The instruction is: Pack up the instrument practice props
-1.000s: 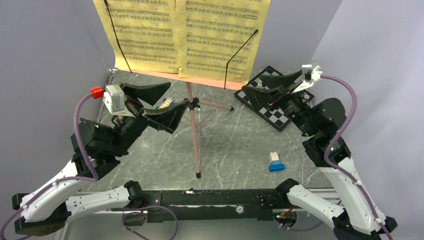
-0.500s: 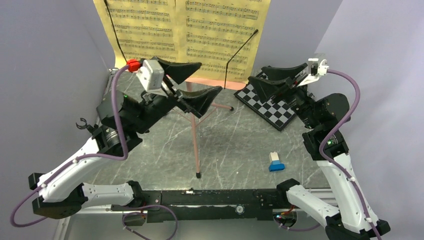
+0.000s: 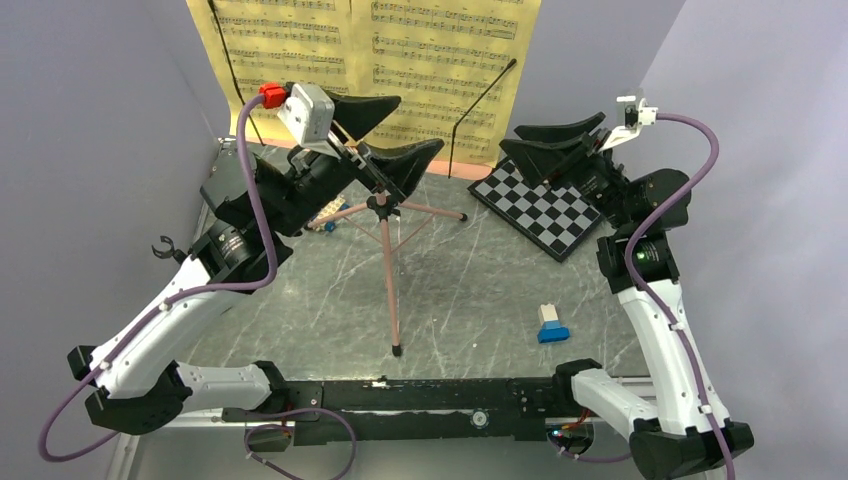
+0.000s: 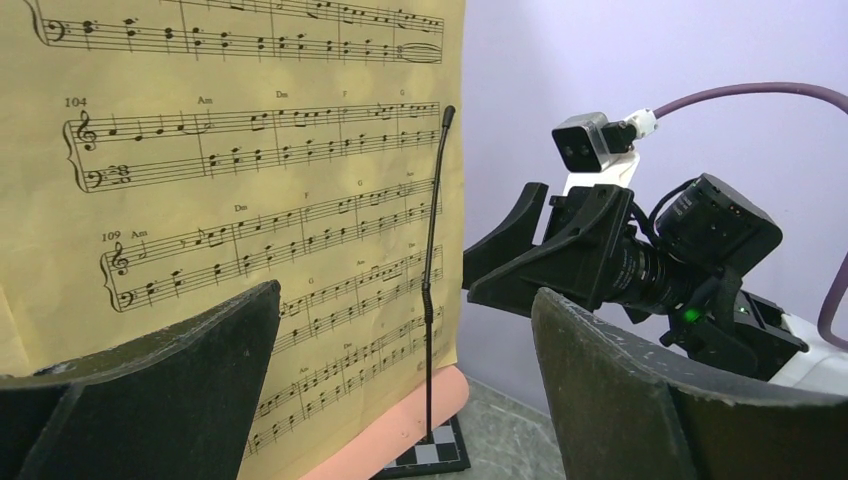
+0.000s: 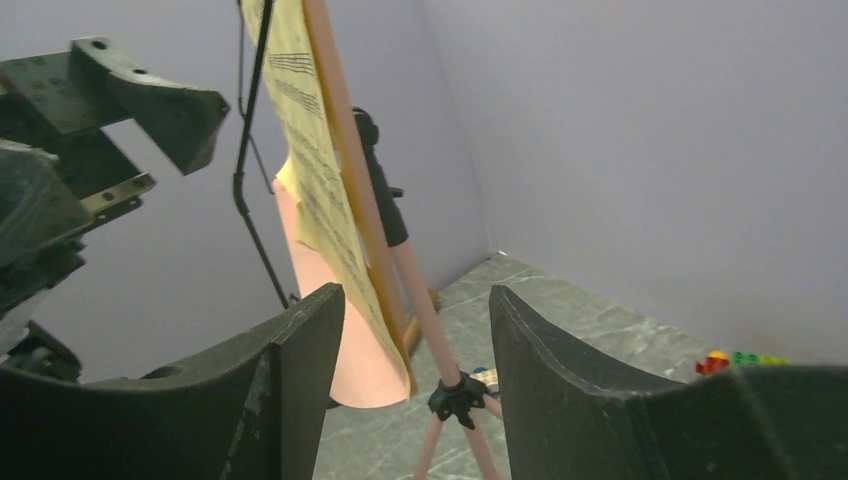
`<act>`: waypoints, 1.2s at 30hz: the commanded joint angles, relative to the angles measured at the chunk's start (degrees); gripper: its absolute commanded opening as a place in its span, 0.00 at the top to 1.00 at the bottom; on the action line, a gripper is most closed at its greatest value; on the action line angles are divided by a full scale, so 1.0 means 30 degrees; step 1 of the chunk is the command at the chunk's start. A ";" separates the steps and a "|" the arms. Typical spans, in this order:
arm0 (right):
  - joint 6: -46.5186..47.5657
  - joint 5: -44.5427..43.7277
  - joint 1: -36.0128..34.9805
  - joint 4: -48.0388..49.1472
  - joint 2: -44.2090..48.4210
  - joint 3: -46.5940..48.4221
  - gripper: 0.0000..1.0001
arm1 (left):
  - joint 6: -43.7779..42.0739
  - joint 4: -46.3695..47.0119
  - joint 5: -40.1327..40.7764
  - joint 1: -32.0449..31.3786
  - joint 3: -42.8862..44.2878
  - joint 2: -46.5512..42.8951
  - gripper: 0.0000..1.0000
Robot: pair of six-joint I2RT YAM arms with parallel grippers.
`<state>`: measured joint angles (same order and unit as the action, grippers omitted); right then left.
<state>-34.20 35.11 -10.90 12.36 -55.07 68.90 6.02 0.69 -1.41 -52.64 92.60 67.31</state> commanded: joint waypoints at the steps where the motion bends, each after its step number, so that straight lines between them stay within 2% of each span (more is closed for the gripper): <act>1: -0.1399 0.1406 0.0087 0.2261 -0.0412 0.0406 0.42 | 0.1059 0.0726 -0.1294 0.0624 0.0686 0.0398 0.02; 10: -0.1925 0.1932 0.0087 0.2960 -0.0735 0.0162 0.51 | 0.1024 -0.0138 -0.2518 0.0698 0.2372 0.1949 0.03; 15: -0.2149 0.2098 0.0087 0.3115 -0.0942 0.0173 0.62 | 0.1317 -0.0199 -0.3082 0.0731 0.2838 0.2636 0.04; 23: -0.2584 0.2455 0.0058 0.3537 -0.1488 0.0241 0.64 | 0.1189 -0.0886 -0.3316 0.0841 0.3835 0.3443 0.05; 27: -0.2835 0.2620 0.0062 0.3707 -0.1699 0.0304 0.72 | 0.1319 -0.0831 -0.3396 0.0929 0.3973 0.3735 0.10; 36: -0.3016 0.2596 0.0062 0.3570 -0.1564 0.0272 0.92 | 0.1442 -0.0543 -0.3945 0.1053 0.4231 0.4347 0.28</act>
<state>-42.50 42.72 -10.92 21.19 -60.27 68.93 9.61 -2.00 -11.42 -49.82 102.78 79.59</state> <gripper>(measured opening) 0.131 0.754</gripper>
